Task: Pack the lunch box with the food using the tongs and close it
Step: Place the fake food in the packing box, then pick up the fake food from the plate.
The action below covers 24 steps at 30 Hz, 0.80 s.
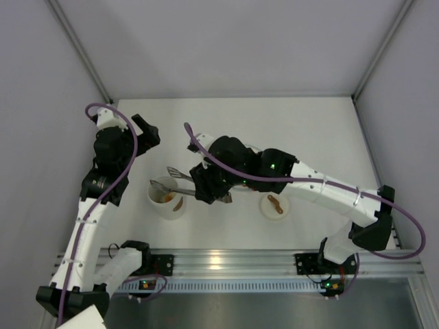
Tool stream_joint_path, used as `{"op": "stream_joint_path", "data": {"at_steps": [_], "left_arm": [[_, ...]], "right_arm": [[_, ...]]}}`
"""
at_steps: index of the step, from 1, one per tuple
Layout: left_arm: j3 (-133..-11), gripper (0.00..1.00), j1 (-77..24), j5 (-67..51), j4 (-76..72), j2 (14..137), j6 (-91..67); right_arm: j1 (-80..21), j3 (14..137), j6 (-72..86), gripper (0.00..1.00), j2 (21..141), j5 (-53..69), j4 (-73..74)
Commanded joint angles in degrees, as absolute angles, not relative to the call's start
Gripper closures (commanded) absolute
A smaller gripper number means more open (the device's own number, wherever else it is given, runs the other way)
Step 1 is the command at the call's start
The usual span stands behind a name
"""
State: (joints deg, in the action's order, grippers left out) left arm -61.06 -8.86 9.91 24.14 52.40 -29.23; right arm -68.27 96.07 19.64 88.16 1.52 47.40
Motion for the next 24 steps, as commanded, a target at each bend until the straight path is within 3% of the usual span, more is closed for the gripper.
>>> {"op": "stream_joint_path", "data": {"at_steps": [1,8,16,24], "left_arm": [[-60.4,0.01,-8.3,9.8,22.9,52.4,-28.7],[-60.5,0.01,-8.3,9.8,22.9,52.3,-28.7],[-60.5,0.01,-8.3,9.7,22.9,52.1,-28.8],[-60.3,0.01,-8.3,9.4,22.9,52.2,-28.9]], "right_arm": [[-69.3,100.1,19.1,0.5,86.4,-1.8,44.4],[-65.4,97.1,19.2,0.5,79.1,-12.5,48.2],[-50.5,78.9,21.8,0.5,69.2,-20.8,49.5],[-46.0,68.0,22.1,0.52,72.3,-23.6,47.0]]}}
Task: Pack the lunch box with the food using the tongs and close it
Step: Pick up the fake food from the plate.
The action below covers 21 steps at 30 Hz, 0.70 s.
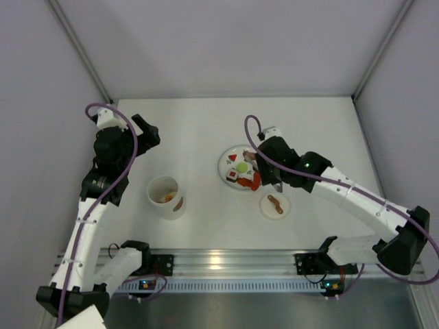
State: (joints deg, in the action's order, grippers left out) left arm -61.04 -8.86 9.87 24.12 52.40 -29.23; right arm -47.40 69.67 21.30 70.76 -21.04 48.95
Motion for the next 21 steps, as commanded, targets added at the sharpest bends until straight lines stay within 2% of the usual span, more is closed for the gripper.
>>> {"op": "stream_joint_path", "data": {"at_steps": [1,21], "left_arm": [[-60.3,0.01,-8.3,9.6,22.9,52.2,-28.8],[-60.5,0.01,-8.3,9.7,22.9,52.1,-28.7]], "right_arm": [[-45.9,67.6,22.1,0.53,72.9,-23.6,46.1],[-45.4,66.5,20.4,0.62,78.2,-23.5,43.9]]}}
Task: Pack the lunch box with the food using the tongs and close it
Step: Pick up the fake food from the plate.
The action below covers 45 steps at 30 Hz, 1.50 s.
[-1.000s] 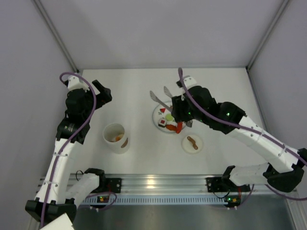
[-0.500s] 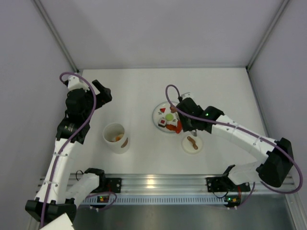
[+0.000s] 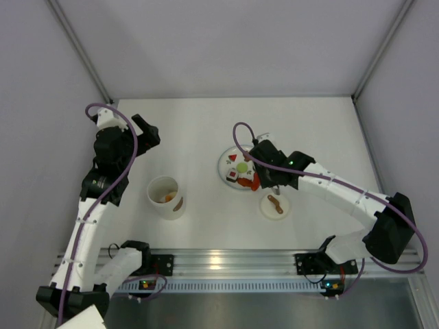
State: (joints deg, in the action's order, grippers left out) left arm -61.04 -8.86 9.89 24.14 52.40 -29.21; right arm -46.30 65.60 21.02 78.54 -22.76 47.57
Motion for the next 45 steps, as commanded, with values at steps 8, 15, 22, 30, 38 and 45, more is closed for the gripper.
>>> {"op": "stream_joint_path", "data": {"at_steps": [8,15,22,30,38,45], "left_arm": [[-60.3,0.01,-8.3,9.8,23.0,52.1,-28.8],[-60.4,0.01,-8.3,9.7,23.0,52.2,-28.7],[-60.5,0.01,-8.3,9.6,22.9,52.3,-28.8],[-60.4,0.01,-8.3,9.4,22.9,52.5,-28.8],[-60.3,0.01,-8.3,9.4,22.8,52.6,-28.9],[-60.4,0.01,-8.3,9.6,22.9,52.5,-28.8]], "right_arm": [[-45.4,67.5,20.0,0.7,78.6,-23.0,44.4],[-45.4,69.4,19.5,0.76,78.0,-22.9,45.7],[-45.4,73.9,18.2,0.8,76.5,-21.2,47.7],[-48.1,78.7,18.9,0.81,74.4,-14.2,46.7],[-60.8,90.3,20.1,0.8,78.3,-14.1,47.5],[-70.2,96.0,20.9,0.8,84.6,-11.0,45.4]]}}
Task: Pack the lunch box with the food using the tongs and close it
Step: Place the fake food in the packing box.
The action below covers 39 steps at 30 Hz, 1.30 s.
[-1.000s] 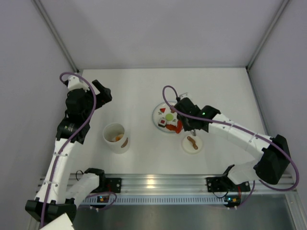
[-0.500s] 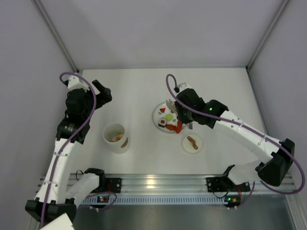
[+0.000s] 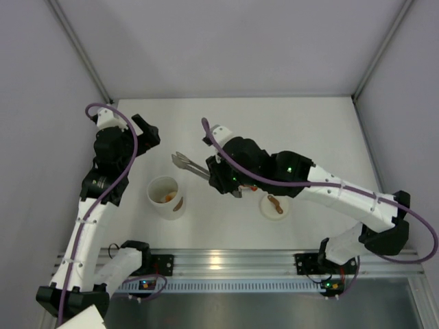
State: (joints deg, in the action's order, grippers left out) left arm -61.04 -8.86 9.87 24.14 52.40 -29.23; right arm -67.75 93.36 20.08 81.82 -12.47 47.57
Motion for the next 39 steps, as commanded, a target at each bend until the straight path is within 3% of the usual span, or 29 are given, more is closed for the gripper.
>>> {"op": "stream_joint_path", "data": {"at_steps": [1,9,16,23,27,39], "left_arm": [[-60.4,0.01,-8.3,9.6,22.9,52.5,-28.9],[-60.4,0.01,-8.3,9.7,22.9,52.4,-28.8],[-60.5,0.01,-8.3,9.5,22.9,52.5,-28.8],[-60.3,0.01,-8.3,9.7,23.0,52.4,-28.8],[-60.4,0.01,-8.3,9.7,23.0,52.4,-28.8],[-60.4,0.01,-8.3,9.6,23.0,52.1,-28.8]], "right_arm": [[-71.6,96.8,21.0,0.8,85.4,-11.0,45.4],[-75.4,99.2,21.3,0.76,90.9,-9.8,44.7],[-75.9,99.8,21.1,0.65,91.4,-10.5,45.2],[-75.9,100.6,20.7,0.6,91.1,-11.1,45.6],[-75.6,101.1,20.5,0.59,90.1,-16.4,48.3],[-61.3,84.1,24.4,0.57,74.3,-26.5,53.1]]}}
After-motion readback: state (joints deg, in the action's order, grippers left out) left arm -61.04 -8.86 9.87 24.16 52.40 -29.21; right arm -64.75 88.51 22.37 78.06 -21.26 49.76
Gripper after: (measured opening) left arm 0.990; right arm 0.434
